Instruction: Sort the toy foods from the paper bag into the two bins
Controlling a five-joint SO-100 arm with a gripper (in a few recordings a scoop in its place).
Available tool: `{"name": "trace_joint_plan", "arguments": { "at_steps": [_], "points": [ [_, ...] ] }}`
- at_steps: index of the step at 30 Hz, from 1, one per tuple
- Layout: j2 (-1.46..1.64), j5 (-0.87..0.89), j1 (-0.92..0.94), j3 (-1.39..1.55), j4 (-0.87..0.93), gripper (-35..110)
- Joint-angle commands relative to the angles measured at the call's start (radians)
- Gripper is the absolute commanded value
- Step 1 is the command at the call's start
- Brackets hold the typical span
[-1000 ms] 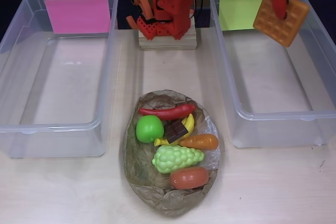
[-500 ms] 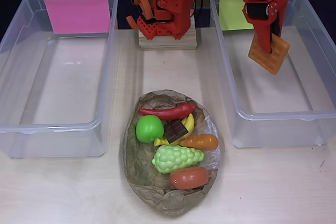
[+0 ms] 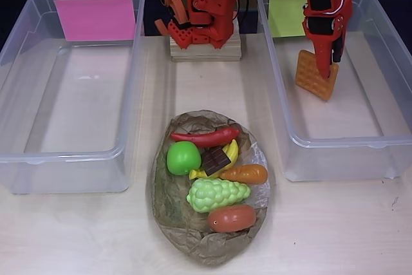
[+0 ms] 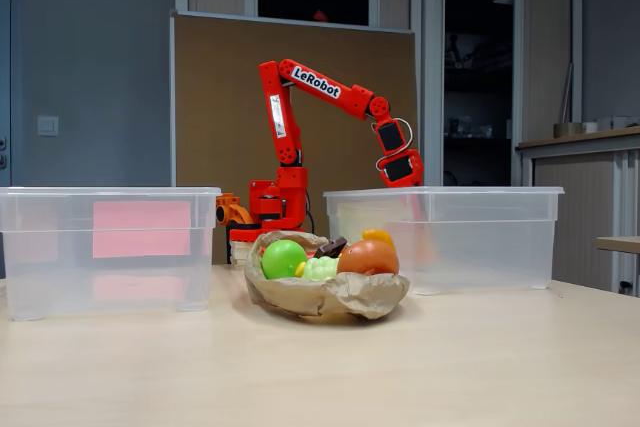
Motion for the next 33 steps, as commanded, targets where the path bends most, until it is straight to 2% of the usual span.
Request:
{"name": "trace_joint_plan", "arguments": {
  "at_steps": [1, 13, 16, 21, 26, 30, 33],
  "points": [
    [0.011, -0.020, -0.012, -0.028, 0.023, 22],
    [0.089, -0.525, 0.212, -0.318, 0.285, 21],
    [0.124, -0.600, 0.295, -0.344, 0.307, 21],
    [0.138, -0.842, 0.479, -0.402, 0.245, 22],
    [0.028, -1.045, 0.626, -0.569, 0.325, 23],
    [-0.097, -1.350, 0.687, -0.732, 0.390, 21],
    [-0.172, -1.471, 0.724, -0.782, 0.433, 20]
  ]
}}
